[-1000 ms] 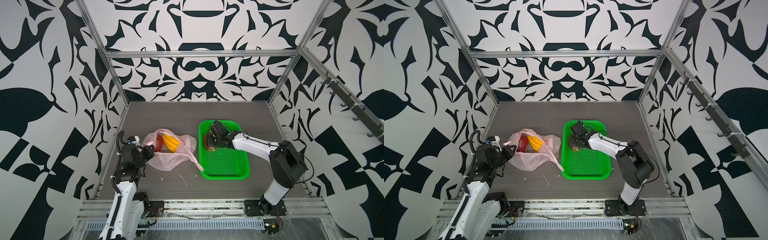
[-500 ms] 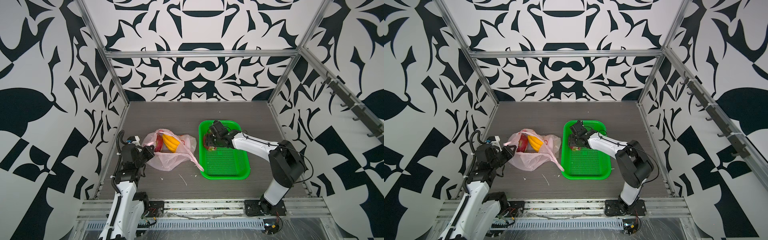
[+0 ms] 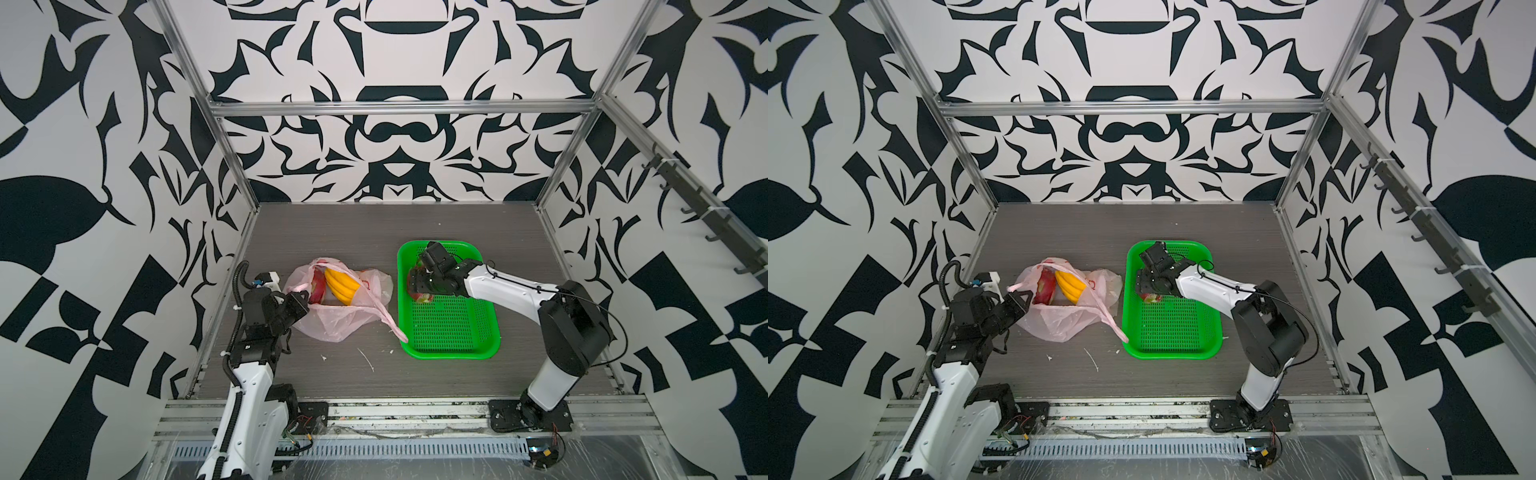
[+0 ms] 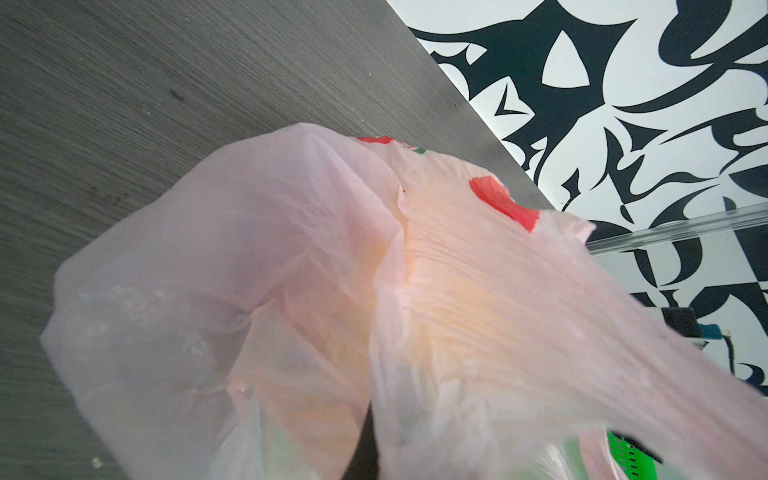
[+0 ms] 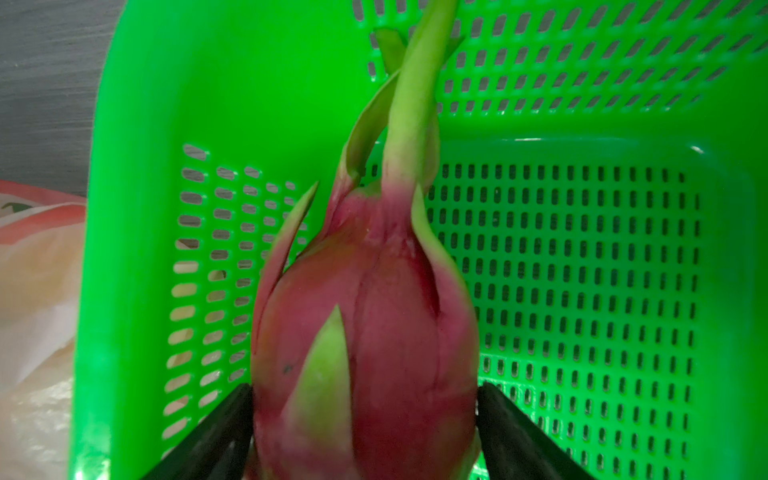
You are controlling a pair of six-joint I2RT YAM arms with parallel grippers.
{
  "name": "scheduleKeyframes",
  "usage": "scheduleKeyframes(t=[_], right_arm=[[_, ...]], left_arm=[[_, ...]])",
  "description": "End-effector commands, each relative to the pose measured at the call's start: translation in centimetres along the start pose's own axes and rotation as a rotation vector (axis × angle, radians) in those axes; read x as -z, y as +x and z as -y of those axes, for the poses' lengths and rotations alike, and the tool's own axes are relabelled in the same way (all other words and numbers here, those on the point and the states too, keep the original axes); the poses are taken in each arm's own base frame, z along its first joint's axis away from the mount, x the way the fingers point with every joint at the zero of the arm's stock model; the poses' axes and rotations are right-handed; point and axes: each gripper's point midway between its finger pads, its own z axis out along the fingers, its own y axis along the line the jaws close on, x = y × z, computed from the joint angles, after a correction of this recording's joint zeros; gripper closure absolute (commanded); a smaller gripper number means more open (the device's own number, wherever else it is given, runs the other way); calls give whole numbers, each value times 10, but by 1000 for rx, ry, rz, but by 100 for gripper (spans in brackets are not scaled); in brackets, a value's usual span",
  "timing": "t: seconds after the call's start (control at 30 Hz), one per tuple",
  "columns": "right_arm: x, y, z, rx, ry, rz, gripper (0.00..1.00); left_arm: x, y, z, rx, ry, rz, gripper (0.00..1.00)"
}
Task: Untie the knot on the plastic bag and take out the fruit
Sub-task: 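Lower the dragon fruit into the green basket and open the right gripper, then move the right gripper back over the pink bag opening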
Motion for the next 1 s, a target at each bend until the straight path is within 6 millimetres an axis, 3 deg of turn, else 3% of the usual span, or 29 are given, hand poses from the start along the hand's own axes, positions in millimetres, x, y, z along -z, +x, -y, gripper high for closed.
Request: scheduleKeyframes(t=[0.0,0.37,0.6,0.7,0.87,0.97], right_arm=[[28,-24,-6,-3,-15,84,14],[42,-30,-4,3,-11,115,11],[83,-39,-28,91,-68,204,20],[106,-38,-60,211,-107,267,26],[139,-21,-142,427,-227,348,31],[149,-7,-190,504,-328,370,34]], left_arm=[[2,-3,0,-12,-7,4,100],[2,-3,0,-16,-11,7,100],[2,-5,-1,-31,-24,12,100],[2,-5,-2,-32,-29,13,100],[4,-5,-2,-37,-29,17,100],[6,-4,-2,-40,-25,22,100]])
